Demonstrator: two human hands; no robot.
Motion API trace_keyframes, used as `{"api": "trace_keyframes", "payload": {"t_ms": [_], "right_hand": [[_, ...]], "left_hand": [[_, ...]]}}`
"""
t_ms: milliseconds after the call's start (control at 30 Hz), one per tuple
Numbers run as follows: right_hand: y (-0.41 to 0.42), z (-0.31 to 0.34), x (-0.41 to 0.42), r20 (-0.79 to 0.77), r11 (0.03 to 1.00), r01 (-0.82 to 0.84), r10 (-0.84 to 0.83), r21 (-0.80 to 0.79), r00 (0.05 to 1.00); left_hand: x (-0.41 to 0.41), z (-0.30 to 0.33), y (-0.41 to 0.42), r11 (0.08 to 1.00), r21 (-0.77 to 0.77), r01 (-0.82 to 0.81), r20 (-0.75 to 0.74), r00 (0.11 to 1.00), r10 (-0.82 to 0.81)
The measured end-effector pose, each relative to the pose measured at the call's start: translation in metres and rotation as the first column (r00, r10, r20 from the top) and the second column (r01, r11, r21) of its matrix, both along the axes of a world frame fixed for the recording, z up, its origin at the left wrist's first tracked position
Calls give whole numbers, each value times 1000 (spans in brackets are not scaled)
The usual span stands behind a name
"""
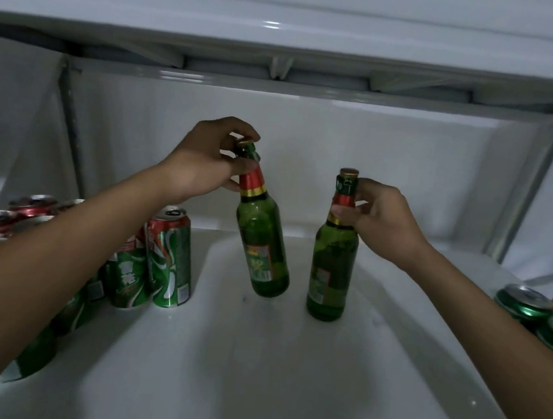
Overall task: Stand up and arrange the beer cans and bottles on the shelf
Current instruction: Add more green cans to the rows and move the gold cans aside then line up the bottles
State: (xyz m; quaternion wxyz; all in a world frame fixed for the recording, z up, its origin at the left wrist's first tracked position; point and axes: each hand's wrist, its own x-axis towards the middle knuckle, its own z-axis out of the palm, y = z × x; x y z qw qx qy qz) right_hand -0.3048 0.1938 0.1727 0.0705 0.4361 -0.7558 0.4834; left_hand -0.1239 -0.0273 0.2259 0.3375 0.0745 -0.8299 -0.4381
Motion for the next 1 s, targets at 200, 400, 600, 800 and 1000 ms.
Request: {"api": "trace_keyframes", "payload": {"t_ms": [200, 400, 600, 800, 1000], "right_hand": [[-7, 1, 23, 84, 992, -122, 125, -34, 989], [-24, 0, 43, 86, 973, -229, 230, -27, 969], [-44, -3, 47, 73, 969, -245, 247, -38, 966], [-51, -3, 41, 52, 972, -233, 234, -17, 971], [-54, -2, 42, 68, 973, -229, 228, 11, 971]], "left_hand": [[20, -3, 14, 991, -99, 94, 147, 986, -79], [31, -9, 11, 990, -127, 63, 183, 982, -39], [28, -13, 9, 991, -133, -15, 135, 990, 33], [27, -11, 4, 992, -123, -33, 158, 986, 53], [23, -14, 3, 994, -113, -4, 152, 988, 21]]}}
